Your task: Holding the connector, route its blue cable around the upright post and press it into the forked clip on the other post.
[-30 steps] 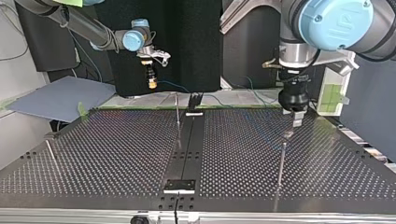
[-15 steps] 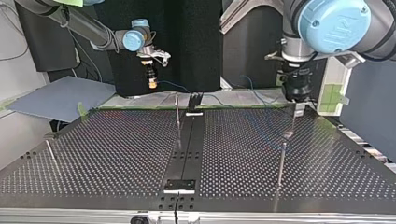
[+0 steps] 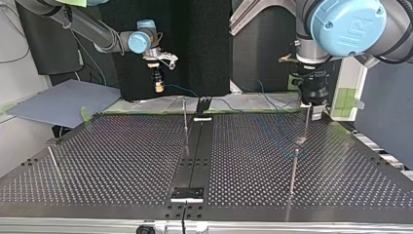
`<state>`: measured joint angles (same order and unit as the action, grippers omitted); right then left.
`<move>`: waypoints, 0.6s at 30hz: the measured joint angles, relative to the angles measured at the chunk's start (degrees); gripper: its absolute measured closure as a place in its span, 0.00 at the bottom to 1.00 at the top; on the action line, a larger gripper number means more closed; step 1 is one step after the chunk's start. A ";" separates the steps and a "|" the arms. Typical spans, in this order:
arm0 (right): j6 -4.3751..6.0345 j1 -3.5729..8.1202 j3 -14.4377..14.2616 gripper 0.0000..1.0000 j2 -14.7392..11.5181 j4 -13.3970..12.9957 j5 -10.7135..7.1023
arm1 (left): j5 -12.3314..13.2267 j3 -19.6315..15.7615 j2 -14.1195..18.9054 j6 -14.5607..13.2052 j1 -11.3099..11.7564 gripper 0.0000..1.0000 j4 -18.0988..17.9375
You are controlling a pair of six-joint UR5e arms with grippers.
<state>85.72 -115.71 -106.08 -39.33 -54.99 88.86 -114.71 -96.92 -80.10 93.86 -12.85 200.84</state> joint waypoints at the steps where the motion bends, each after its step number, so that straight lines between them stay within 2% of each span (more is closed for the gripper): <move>1: -0.01 0.00 0.00 1.00 0.00 -0.01 0.00 | -0.01 0.00 0.00 0.00 0.00 0.01 0.00; 8: -0.01 0.01 0.02 1.00 0.00 -0.04 0.00 | -0.05 0.00 0.02 -0.72 0.00 0.01 -0.56; 18: 0.07 0.22 0.03 1.00 0.01 -0.13 0.00 | -1.74 0.01 0.52 -6.13 0.07 0.01 -5.89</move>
<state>85.79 -115.49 -106.05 -39.32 -55.11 88.87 -116.45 -96.91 -79.57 87.74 -12.78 194.95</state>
